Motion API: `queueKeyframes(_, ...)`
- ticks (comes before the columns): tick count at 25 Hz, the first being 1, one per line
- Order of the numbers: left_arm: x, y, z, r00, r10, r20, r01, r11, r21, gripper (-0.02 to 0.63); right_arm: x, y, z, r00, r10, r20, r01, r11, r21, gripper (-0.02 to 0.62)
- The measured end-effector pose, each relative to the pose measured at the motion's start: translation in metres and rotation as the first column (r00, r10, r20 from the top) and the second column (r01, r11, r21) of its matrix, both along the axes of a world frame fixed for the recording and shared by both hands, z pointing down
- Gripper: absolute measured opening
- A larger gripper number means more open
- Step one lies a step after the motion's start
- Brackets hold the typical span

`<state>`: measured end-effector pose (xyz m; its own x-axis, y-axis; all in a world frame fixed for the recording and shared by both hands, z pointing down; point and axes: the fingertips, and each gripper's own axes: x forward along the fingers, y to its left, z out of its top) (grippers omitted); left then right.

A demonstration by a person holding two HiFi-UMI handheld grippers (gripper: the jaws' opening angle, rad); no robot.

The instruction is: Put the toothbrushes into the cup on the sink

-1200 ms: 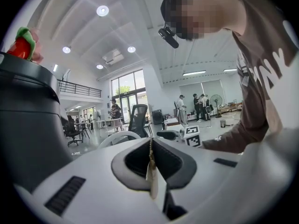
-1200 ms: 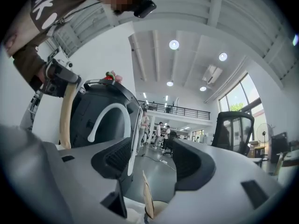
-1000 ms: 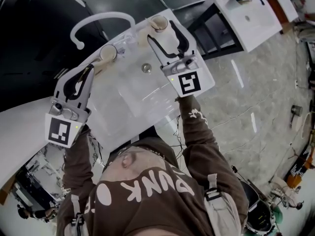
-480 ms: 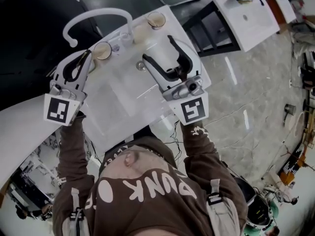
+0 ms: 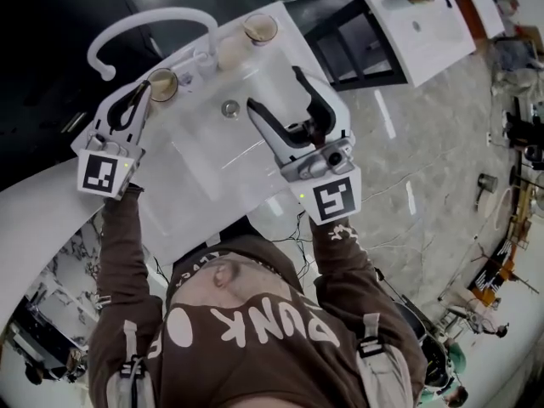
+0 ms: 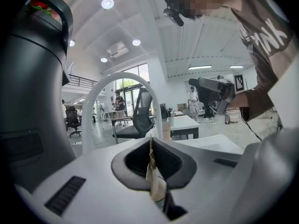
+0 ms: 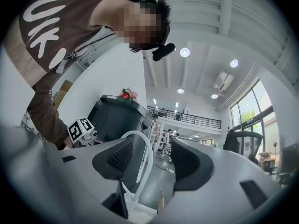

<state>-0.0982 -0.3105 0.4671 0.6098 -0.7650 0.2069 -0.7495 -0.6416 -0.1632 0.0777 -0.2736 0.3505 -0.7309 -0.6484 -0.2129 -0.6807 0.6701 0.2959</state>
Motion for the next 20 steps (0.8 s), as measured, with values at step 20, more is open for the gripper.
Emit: queueKeyframes(20, 0.008, -0.001, -0.019, 1.000, -0.009, -0.026, 0.011, 0.997, 0.074, 0.069, 0.003, -0.003, -0.004, 1.000, 0.009, 0.008, -0.009, 1.000, -0.001, 0.255)
